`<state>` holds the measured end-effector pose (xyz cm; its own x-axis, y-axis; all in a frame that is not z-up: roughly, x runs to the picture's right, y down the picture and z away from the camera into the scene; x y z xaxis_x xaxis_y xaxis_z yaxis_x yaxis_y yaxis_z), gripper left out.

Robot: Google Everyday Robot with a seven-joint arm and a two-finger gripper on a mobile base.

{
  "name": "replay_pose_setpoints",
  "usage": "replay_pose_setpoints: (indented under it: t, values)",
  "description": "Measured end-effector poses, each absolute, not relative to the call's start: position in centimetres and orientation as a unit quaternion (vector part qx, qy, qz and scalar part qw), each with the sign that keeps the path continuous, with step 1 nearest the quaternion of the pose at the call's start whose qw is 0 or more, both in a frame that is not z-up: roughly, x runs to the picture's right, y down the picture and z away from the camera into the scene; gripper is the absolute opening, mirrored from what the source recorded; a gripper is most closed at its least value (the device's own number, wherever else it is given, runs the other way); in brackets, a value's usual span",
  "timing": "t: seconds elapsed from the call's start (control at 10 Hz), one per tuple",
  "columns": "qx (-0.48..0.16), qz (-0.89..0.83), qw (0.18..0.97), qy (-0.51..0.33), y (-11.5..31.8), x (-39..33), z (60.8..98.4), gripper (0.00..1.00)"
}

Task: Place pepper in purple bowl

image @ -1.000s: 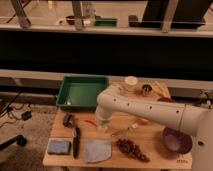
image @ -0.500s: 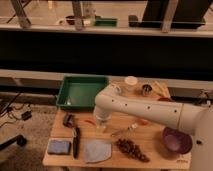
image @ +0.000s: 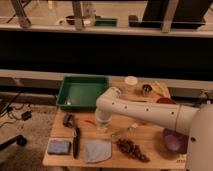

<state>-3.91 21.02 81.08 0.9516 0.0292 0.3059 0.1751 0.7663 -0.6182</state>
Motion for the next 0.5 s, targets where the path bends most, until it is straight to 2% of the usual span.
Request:
replay_pose_setpoints:
  t: [0.5]
  values:
    - [-0.333, -0.038, 0.93, -0.148, 21.28, -2.75, 82.36, 0.63]
